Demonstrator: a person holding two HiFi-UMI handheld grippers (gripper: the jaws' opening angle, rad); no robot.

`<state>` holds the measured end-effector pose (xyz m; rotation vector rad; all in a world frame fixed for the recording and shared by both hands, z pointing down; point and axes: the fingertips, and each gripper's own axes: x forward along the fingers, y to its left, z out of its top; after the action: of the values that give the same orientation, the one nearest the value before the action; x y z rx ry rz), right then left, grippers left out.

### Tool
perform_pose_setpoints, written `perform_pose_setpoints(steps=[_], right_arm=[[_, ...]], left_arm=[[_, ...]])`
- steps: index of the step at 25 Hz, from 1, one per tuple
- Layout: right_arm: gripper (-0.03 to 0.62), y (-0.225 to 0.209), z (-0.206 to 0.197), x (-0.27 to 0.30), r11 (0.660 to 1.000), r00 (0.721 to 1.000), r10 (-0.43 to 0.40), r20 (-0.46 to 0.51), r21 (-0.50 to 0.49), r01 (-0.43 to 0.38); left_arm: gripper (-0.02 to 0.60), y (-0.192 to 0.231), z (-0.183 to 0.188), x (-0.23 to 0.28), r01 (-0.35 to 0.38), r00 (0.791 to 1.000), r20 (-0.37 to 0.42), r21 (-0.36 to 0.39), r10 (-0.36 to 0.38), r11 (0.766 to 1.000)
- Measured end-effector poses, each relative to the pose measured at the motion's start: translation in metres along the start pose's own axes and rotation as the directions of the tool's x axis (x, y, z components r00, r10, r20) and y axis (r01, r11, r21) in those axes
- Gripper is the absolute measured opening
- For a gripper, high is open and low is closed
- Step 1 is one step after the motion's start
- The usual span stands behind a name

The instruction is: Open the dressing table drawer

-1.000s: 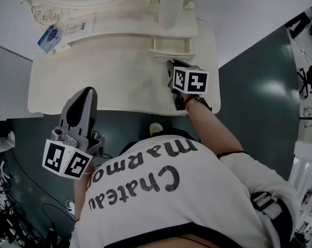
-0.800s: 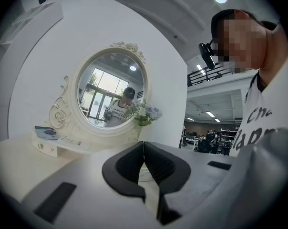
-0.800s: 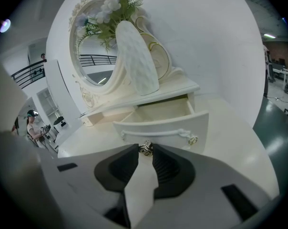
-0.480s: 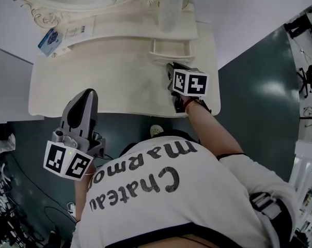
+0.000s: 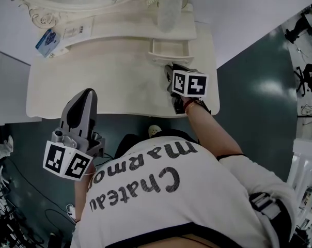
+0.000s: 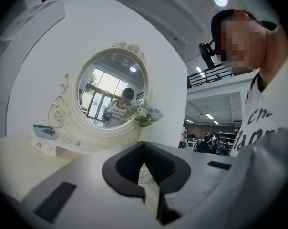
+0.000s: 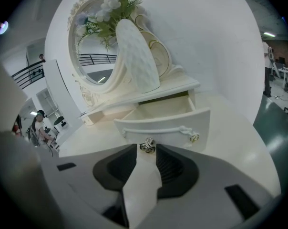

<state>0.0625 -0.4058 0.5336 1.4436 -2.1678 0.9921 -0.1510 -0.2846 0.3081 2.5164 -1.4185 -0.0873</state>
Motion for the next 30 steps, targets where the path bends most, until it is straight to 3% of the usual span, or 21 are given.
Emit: perform_pose_setpoints(steps=[3, 13, 17, 30], right_arm=[[0.187, 0.004, -0.001, -0.001, 1.0, 1.0, 0.008, 0.013, 0.021, -0.008], [0.189, 0.018, 0.011, -0.055, 0.988, 0.989, -0.073, 0.127, 0.146, 0.054], [0.098, 0.041, 0.021, -0.076, 0.984, 0.976, -0.03, 0.214, 0.176, -0.008], [0.044, 0.124, 0.024, -0.146, 0.98, 0.931, 0.125, 0.344, 0.105, -0.171]], left_arm=[[0.023, 0.004, -0.001, -0.002, 0.012, 1.0, -0.006, -0.003, -0.012, 1.0], [0.023, 0.0, 0.03, -0.013, 0.137, 0.991, -0.005, -0.014, -0.137, 0.99], [0.023, -0.002, 0.036, -0.018, 0.184, 0.983, -0.014, -0.014, -0.184, 0.983], [0.023, -0.034, 0.021, -0.043, 0.323, 0.945, -0.029, -0.064, -0.325, 0.944]])
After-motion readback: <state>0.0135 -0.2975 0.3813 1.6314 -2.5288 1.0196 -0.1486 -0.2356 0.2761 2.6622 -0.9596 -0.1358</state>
